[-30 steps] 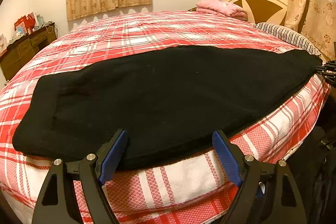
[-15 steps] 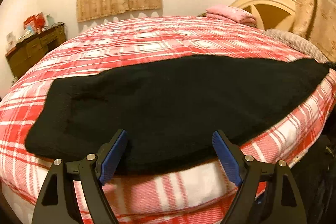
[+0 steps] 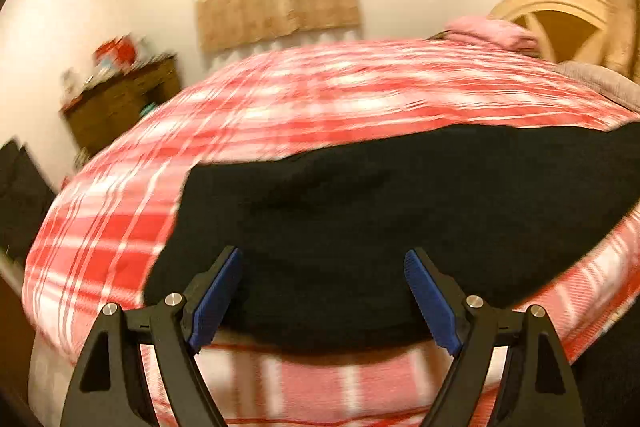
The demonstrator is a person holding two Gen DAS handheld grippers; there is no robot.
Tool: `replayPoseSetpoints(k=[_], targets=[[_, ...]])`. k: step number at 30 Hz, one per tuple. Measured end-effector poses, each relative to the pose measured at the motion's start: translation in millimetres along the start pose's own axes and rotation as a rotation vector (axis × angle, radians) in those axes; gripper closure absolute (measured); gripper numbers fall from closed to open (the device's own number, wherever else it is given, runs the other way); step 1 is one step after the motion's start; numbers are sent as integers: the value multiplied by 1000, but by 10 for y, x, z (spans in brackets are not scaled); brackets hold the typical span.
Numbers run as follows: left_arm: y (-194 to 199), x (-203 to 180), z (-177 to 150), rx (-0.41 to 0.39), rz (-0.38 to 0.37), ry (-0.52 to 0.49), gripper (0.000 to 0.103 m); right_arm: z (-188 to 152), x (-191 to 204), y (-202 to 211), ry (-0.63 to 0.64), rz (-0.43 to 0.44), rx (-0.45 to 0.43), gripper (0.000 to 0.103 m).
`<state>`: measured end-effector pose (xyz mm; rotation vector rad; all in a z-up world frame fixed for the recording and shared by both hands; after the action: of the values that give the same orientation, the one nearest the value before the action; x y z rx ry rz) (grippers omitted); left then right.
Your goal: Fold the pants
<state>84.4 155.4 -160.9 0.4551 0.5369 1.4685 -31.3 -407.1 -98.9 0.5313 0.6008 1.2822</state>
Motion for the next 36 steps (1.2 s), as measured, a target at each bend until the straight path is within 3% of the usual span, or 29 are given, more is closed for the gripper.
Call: replayPoseSetpoints(k=[2, 5, 7, 9, 12, 16, 18, 20, 25, 36], targets=[[-53, 101, -42, -4, 2, 18, 19, 5, -66, -125, -15, -29, 32, 37], [-38, -7, -73, -19, 42, -68, 19, -9, -122, -213, -28, -28, 41, 36], [27, -11, -51, -51, 8, -51, 19, -9, -142, -145, -44, -16, 29, 36], [84, 53, 21, -75, -15, -7, 19, -21, -191, -30, -79, -5, -4, 36], [56, 204, 70, -69, 33, 35, 19, -74, -330, 90, -135, -14, -24, 36], [-11, 500, 87, -45, 67, 175, 19, -208, -626, 56, -294, 62, -1, 37], [-73, 672, 72, -17, 51, 263, 19, -268, -713, 6, -355, 90, 13, 41], [-61, 719, 56, -38, 24, 291, 19, -290, -729, 14, -374, 100, 3, 42], [-113, 604, 50, -30, 69, 233, 16, -263, -663, -16, -366, 109, 5, 46], [-113, 578, -8, -32, 76, 209, 11, -309, -657, -48, -442, 173, -35, 56]])
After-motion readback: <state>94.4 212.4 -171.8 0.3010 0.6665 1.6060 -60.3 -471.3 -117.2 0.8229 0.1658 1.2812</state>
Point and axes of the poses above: each gripper's, at about its wrist camera, not at the fingertips, and y roughly against the way its jaws point, x to its left, z to its top, the point moved 2 cm from there along -y, roughly the way its jaws point, and after that the axes turned 12 degrees about y, right-handed, at the moved point
